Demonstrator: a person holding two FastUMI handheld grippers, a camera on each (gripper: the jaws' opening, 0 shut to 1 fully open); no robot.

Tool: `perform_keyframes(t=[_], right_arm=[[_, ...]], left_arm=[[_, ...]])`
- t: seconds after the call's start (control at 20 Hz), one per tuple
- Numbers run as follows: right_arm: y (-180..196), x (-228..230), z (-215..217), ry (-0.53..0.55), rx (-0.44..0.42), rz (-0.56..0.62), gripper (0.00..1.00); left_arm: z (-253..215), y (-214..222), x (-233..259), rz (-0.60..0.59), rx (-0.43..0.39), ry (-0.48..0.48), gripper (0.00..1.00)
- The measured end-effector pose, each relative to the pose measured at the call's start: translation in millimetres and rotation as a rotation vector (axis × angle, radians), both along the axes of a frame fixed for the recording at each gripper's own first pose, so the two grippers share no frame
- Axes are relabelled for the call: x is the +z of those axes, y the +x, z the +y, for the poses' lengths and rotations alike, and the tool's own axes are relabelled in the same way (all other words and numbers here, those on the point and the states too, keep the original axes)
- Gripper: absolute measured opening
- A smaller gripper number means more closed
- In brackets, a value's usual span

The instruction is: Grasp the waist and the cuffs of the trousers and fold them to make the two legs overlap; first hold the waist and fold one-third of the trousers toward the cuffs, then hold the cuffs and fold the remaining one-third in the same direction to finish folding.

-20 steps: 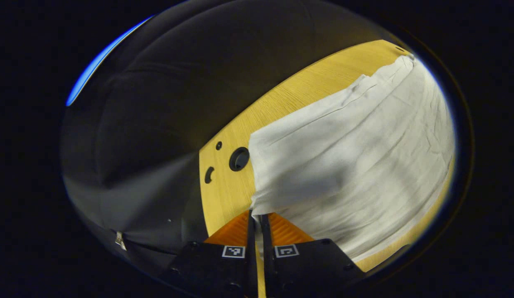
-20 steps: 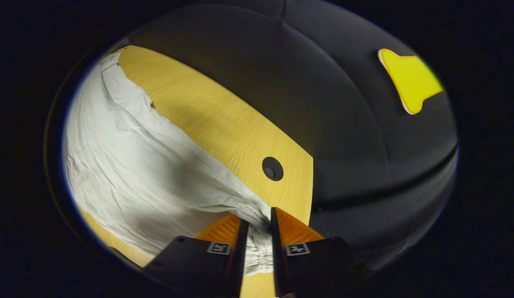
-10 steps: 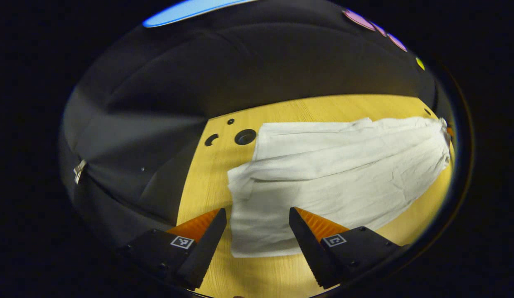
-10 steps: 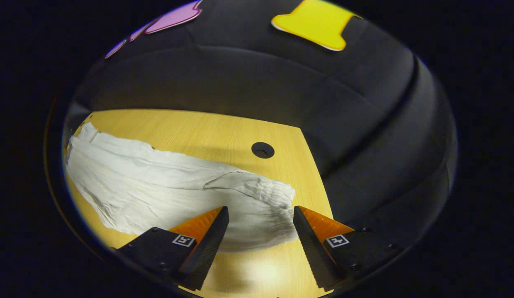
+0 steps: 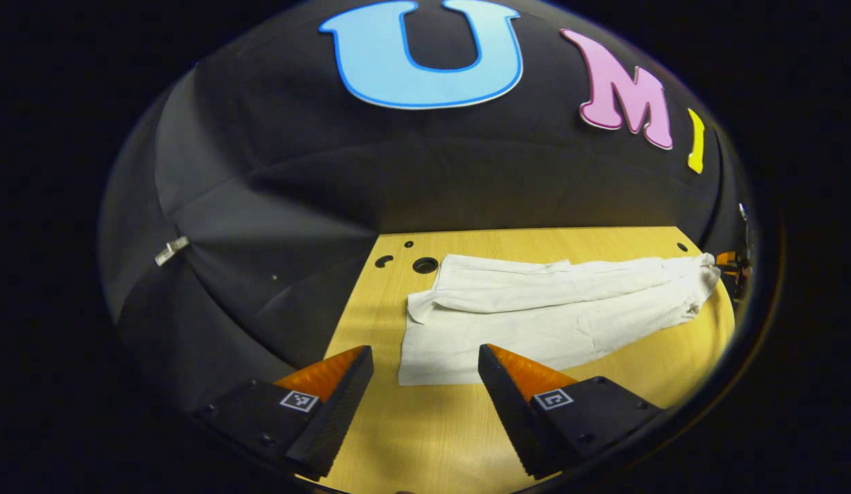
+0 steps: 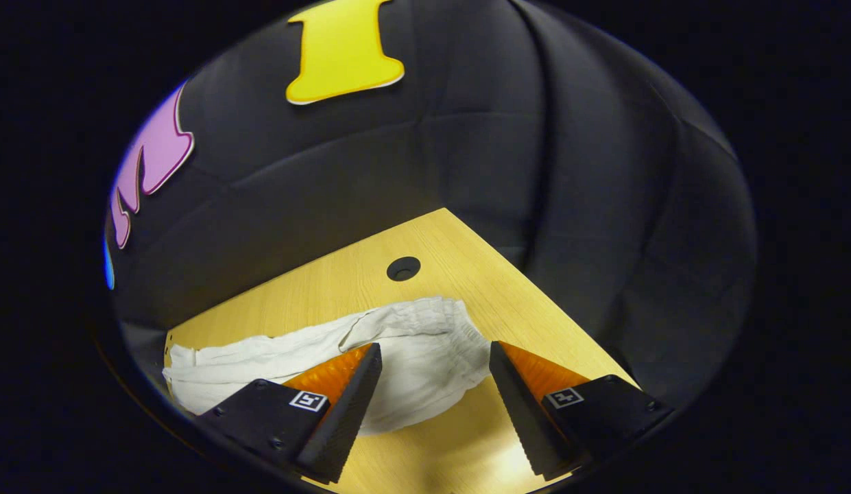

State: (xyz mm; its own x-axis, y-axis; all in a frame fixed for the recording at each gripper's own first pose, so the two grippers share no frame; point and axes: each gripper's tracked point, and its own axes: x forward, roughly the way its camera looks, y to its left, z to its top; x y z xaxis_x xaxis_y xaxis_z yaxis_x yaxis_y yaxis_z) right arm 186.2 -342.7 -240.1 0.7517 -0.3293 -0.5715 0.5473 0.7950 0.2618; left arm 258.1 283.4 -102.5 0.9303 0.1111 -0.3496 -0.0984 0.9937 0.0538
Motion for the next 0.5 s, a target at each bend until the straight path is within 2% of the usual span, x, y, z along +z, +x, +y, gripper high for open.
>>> perform_keyframes(t=[0.15,0.3,0.5], right_arm=[[-2,-18,-14,-0.007,-0.057,0.025,0.99],[2,-38,-25,0.053,-0.094,0.030,0.99],[4,-44,-32,0.126,-0.139,0.030,0.98]], left_arm=[[-17,-34,13,-0.024,0.003,-0.046,0.98],[-42,-58,12,-0.012,-0.030,-0.114,0.98],[-47,-70,18,-0.006,-0.024,-0.096,0.98]])
